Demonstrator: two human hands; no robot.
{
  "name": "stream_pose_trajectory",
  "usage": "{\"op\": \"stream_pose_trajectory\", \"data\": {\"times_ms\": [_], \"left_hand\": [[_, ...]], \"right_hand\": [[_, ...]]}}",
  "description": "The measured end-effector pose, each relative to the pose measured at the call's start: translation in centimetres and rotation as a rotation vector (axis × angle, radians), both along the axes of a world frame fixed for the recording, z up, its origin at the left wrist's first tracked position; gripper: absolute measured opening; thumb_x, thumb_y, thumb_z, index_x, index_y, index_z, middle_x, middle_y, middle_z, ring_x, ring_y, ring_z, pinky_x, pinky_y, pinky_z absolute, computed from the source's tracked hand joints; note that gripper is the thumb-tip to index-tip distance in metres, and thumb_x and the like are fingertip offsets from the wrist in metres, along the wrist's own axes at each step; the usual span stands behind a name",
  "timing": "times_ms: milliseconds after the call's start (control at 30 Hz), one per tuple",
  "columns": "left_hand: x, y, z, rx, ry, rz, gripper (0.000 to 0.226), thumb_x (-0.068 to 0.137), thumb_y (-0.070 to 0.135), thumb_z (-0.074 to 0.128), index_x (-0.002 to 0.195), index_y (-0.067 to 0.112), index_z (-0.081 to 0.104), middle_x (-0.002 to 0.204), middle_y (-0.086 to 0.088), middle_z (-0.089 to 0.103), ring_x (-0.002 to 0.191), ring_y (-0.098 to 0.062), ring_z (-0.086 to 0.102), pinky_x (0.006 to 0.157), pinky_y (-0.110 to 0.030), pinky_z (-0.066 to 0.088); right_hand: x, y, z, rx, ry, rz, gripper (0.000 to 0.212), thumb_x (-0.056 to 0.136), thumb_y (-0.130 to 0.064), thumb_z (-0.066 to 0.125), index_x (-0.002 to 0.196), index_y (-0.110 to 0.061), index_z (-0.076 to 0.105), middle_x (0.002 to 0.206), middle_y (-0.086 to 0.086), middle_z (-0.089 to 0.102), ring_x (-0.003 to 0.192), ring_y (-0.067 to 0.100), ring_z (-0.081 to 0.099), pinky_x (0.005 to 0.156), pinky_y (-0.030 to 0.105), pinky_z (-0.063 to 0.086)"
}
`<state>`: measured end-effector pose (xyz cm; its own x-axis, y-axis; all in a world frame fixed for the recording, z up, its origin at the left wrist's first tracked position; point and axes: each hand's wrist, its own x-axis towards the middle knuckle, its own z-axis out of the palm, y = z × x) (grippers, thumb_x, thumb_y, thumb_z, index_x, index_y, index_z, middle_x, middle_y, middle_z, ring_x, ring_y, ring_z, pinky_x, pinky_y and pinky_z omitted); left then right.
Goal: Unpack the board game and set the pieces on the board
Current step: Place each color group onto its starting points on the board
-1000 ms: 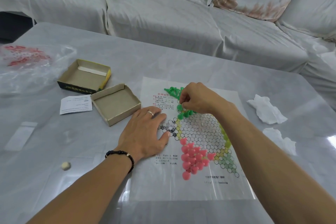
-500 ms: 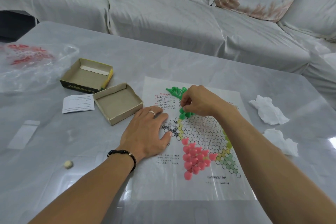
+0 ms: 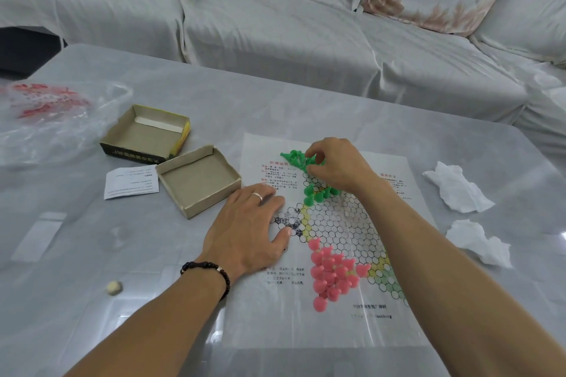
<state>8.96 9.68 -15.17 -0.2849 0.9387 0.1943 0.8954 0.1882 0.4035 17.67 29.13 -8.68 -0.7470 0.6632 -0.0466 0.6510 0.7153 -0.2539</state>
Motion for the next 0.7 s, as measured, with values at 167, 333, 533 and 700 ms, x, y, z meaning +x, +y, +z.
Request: {"op": "stream_pose_trajectory", "data": {"times_ms": [167, 333, 533, 700], "left_hand": [[0.0, 0.0, -0.1, -0.004, 0.003, -0.003, 0.051, 0.086, 0.055, 0.046, 0.128, 0.027, 0.048, 0.14, 0.006, 0.041, 0.134, -0.014, 0.028, 0.113, -0.029, 0.016], [0.0, 0.0, -0.1, -0.004, -0.003, -0.005, 0.048, 0.085, 0.055, 0.046, 0.125, 0.028, 0.049, 0.138, 0.007, 0.041, 0.133, -0.013, 0.028, 0.113, -0.028, 0.017], [0.0, 0.0, 0.1, -0.025, -0.001, -0.005, 0.05, 0.086, 0.055, 0.046, 0.128, 0.028, 0.047, 0.141, 0.006, 0.04, 0.134, -0.014, 0.028, 0.114, -0.03, 0.018], [0.0, 0.0, 0.2, -0.014, -0.008, -0.004, 0.049, 0.085, 0.053, 0.049, 0.126, 0.026, 0.05, 0.139, 0.004, 0.043, 0.133, -0.015, 0.031, 0.113, -0.031, 0.02]], "right_hand": [[-0.1, -0.2, -0.2, -0.015, 0.001, -0.002, 0.026, 0.084, -0.004, 0.055, 0.096, -0.014, 0.075, 0.091, 0.001, 0.074, 0.077, 0.016, 0.066, 0.075, 0.037, 0.059], [1.3, -0.4, 1.5, -0.031, 0.023, -0.001, 0.028, 0.088, -0.002, 0.051, 0.104, -0.01, 0.073, 0.096, 0.003, 0.073, 0.082, 0.019, 0.068, 0.075, 0.032, 0.058], [2.3, -0.2, 2.0, -0.079, -0.089, 0.077, 0.014, 0.091, -0.01, 0.061, 0.097, -0.012, 0.073, 0.091, -0.002, 0.069, 0.078, 0.009, 0.062, 0.067, 0.017, 0.046], [2.2, 0.0, 1.5, -0.106, -0.135, 0.076, 0.011, 0.09, -0.011, 0.062, 0.091, -0.013, 0.072, 0.085, -0.002, 0.069, 0.072, 0.007, 0.061, 0.058, 0.016, 0.041]]}}
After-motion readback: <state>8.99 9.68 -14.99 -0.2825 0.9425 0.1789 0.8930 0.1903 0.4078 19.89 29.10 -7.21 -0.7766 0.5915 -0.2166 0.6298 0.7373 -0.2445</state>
